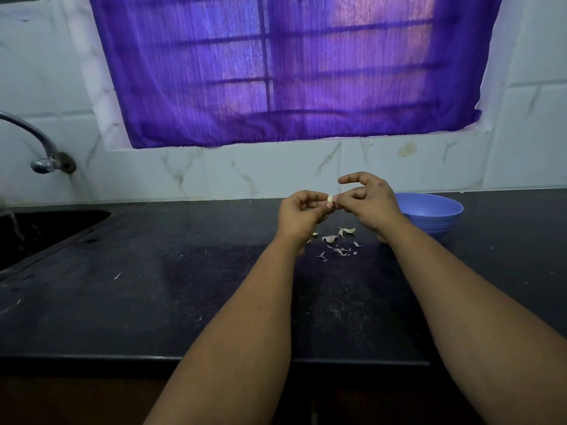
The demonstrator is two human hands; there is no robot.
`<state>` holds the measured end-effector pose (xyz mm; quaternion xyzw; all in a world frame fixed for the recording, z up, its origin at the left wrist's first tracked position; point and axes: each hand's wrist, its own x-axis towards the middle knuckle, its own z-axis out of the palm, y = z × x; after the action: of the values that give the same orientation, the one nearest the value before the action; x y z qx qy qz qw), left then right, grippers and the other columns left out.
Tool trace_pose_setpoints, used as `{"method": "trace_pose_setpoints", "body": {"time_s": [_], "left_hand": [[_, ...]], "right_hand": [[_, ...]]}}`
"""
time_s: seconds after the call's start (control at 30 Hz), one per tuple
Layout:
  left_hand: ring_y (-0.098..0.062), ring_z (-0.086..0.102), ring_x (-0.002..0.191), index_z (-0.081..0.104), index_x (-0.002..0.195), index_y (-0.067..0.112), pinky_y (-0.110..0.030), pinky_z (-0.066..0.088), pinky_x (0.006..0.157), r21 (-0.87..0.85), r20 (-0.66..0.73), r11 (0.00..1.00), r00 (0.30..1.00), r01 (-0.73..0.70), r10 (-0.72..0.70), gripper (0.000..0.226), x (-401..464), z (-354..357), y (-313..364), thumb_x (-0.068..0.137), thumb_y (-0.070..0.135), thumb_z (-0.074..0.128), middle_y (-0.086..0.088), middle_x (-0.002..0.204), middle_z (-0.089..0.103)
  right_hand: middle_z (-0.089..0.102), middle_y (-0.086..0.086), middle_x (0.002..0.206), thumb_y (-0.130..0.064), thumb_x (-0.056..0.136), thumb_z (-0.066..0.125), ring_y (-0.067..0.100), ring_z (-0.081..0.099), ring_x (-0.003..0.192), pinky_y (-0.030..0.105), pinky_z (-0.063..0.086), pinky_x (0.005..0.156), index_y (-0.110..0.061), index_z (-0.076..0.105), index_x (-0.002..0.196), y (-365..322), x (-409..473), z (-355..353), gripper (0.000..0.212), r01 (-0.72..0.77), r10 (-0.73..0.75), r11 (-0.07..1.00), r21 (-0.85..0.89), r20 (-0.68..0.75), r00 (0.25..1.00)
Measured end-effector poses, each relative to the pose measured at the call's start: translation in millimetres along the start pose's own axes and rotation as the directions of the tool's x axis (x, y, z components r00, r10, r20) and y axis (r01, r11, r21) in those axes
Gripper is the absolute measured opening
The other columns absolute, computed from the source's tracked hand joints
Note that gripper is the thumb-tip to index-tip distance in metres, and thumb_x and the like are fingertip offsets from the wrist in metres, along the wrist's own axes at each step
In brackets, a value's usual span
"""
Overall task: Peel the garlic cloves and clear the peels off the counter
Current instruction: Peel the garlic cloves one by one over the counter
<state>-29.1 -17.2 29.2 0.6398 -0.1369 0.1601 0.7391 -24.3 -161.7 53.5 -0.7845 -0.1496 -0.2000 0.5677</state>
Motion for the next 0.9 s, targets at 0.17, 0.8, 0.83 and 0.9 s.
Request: {"method": "trace_pose_setpoints", "body": {"time_s": [0.17, 0.8, 0.83, 0.9], "left_hand": [[-0.019, 0.07, 0.08, 0.065, 0.092, 0.004, -0.022, 0.053, 0.068, 0.015, 0.005, 1.0, 1.0, -0.004, 0.004, 0.013, -0.6, -0.5, 0.9, 0.082, -0.002, 0.07, -0.016, 0.087, 0.071], [-0.019, 0.069, 0.08, 0.069, 0.096, 0.006, -0.042, 0.047, 0.079, 0.1, -0.012, 0.994, 0.999, 0.042, -0.041, 0.012, 2.7, -1.4, -5.6, 0.084, 0.006, 0.07, -0.015, 0.09, 0.073], [-0.02, 0.069, 0.081, 0.07, 0.095, 0.006, -0.043, 0.047, 0.08, 0.095, -0.011, 0.994, 0.999, 0.048, -0.047, 0.012, 3.0, -1.5, -6.2, 0.084, 0.007, 0.07, -0.015, 0.09, 0.073], [-0.021, 0.07, 0.082, 0.07, 0.096, 0.005, -0.045, 0.047, 0.084, 0.085, -0.008, 0.994, 0.998, 0.062, -0.062, 0.013, 3.6, -1.4, -7.0, 0.084, 0.008, 0.07, -0.013, 0.087, 0.074]], "right_hand": [[0.074, 0.002, 0.073, -0.013, 0.077, 0.076, 0.026, 0.07, 0.085, 0.048, 0.056, 0.084, -0.02, 0.061, 0.109, 0.2, 0.2, -0.6, 0.037, -0.007, 0.007, 1.0, 0.009, -0.004, 1.0], [0.074, 0.0, 0.077, -0.015, 0.077, 0.078, 0.011, 0.069, 0.08, 0.023, 0.048, 0.073, -0.021, 0.051, 0.11, 0.5, -0.6, 1.1, 0.044, 0.025, -0.027, 0.999, -0.037, -0.032, 0.999], [0.074, -0.001, 0.077, -0.015, 0.078, 0.077, 0.01, 0.069, 0.08, 0.023, 0.048, 0.073, -0.021, 0.051, 0.11, 0.4, -0.7, 1.1, 0.042, 0.024, -0.026, 0.999, -0.037, -0.036, 0.999], [0.074, -0.001, 0.075, -0.015, 0.079, 0.075, 0.01, 0.069, 0.079, 0.024, 0.049, 0.074, -0.021, 0.055, 0.107, -0.1, -0.5, 1.1, 0.035, 0.017, -0.018, 0.999, -0.032, -0.037, 0.999]]}}
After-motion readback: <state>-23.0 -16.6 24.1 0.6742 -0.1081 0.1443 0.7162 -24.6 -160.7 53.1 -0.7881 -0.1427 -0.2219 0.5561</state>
